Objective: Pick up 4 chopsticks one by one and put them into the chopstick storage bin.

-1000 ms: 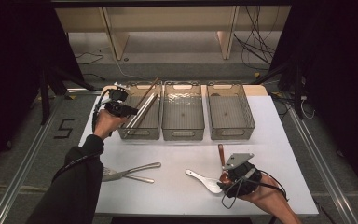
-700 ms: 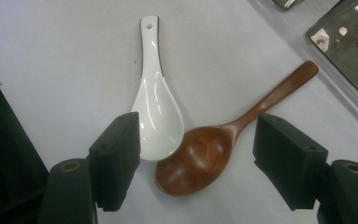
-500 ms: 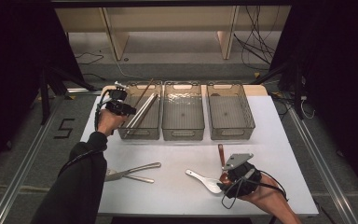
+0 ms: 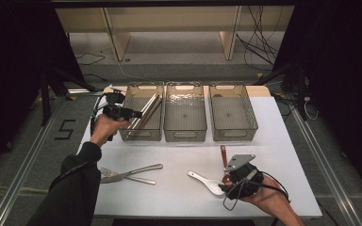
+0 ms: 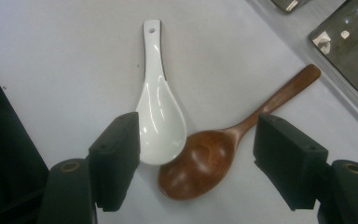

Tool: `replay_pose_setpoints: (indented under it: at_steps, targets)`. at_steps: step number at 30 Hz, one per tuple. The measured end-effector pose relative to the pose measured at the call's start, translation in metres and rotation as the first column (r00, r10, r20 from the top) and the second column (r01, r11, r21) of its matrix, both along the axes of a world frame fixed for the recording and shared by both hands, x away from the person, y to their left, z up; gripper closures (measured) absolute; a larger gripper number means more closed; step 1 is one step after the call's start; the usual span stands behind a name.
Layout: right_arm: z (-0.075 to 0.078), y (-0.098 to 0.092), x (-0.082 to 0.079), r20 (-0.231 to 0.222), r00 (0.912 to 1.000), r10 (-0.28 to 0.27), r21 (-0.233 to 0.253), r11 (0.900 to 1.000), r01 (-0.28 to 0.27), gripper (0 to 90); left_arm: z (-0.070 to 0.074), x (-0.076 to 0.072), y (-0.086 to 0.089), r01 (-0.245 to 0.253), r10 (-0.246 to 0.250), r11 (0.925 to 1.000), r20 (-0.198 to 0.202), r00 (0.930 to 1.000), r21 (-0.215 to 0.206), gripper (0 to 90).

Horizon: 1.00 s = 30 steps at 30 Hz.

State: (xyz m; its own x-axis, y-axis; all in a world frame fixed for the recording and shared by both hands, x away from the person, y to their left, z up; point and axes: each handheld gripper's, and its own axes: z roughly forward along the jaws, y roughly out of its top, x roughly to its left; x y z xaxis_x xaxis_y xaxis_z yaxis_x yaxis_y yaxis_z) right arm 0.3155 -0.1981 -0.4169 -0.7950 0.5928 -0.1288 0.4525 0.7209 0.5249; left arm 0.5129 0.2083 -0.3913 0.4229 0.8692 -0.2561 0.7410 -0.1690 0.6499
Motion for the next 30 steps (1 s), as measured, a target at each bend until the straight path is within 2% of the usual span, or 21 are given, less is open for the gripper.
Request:
replay_pose_setpoints:
  at_steps: [4, 7, 9, 10, 13, 16, 19, 24, 30]
  targets:
    - [0.001, 0.003, 0.002, -0.009, 1.0000, 0.004, 0.009, 1.000, -0.004, 32.3, 0.004, -0.021, 0.001, 0.043, -0.040, 0.9970, 0.035, 0.9986, -0.064, 34.7]
    - [0.002, 0.006, 0.006, -0.020, 0.9998, 0.008, 0.020, 1.000, -0.007, 32.0, 0.007, -0.035, -0.004, 0.096, -0.092, 0.9939, 0.073, 0.9931, -0.054, 32.1]
    - [0.003, 0.008, 0.010, -0.031, 0.9995, 0.010, 0.029, 1.000, -0.010, 31.9, 0.011, -0.044, -0.007, 0.115, -0.109, 0.9921, 0.100, 0.9889, -0.051, 30.0]
    - [0.003, 0.009, 0.011, -0.033, 0.9994, 0.011, 0.030, 1.000, -0.010, 31.9, 0.012, -0.049, -0.008, 0.126, -0.118, 0.9906, 0.131, 0.9843, -0.054, 29.4]
    - [0.002, 0.013, 0.016, -0.050, 0.9986, 0.016, 0.042, 0.999, -0.014, 31.8, 0.015, -0.062, -0.011, 0.163, -0.153, 0.9855, 0.171, 0.9734, -0.047, 26.9]
    - [0.000, 0.018, 0.022, -0.067, 0.9974, 0.027, 0.045, 0.999, -0.024, 31.7, 0.015, -0.073, -0.013, 0.201, -0.189, 0.9786, 0.188, 0.9638, -0.045, 25.1]
    - [-0.001, 0.023, 0.026, -0.081, 0.9960, 0.039, 0.038, 0.999, -0.036, 31.8, 0.011, -0.081, -0.015, 0.239, -0.229, 0.9704, 0.177, 0.9572, -0.035, 23.6]
    - [-0.005, 0.029, 0.033, -0.112, 0.9924, 0.051, 0.026, 0.999, -0.048, 31.8, 0.002, -0.092, -0.015, 0.261, -0.258, 0.9653, 0.168, 0.9515, 0.003, 22.2]
    - [-0.010, 0.033, 0.041, -0.140, 0.9890, 0.049, 0.011, 0.999, -0.048, 32.3, 0.000, -0.103, -0.014, 0.274, -0.269, 0.9616, 0.178, 0.9466, -0.004, 21.1]
